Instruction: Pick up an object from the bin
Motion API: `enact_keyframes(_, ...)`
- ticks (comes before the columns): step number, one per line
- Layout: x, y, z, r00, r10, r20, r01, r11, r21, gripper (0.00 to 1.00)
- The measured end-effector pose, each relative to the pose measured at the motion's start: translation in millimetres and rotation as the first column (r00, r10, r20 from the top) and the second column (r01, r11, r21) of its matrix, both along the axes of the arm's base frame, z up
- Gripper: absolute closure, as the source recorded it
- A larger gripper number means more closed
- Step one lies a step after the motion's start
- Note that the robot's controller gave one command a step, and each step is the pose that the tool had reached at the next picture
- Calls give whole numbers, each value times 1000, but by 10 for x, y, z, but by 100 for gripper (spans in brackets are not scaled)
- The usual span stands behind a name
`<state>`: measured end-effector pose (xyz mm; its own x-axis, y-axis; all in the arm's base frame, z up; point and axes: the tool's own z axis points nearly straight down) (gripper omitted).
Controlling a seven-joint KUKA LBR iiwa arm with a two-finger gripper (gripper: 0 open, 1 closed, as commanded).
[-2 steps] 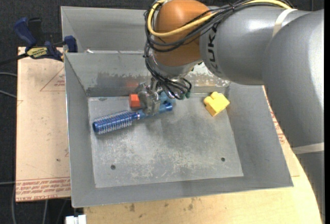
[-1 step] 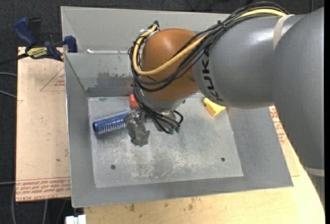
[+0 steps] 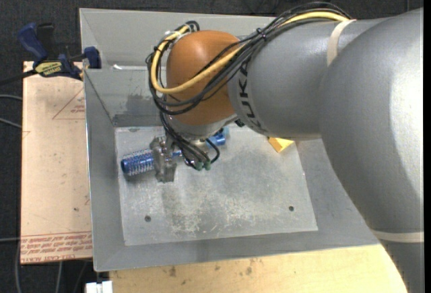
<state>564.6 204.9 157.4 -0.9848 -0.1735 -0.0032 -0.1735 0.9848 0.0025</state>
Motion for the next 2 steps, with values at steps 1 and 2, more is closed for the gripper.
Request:
enact_keyframes(1, 661, 391, -264, 999, -46, 4, 46, 999, 2, 100)
enact_keyframes(2, 642, 374, -250, 999, -47, 0, 47, 999, -1, 0)
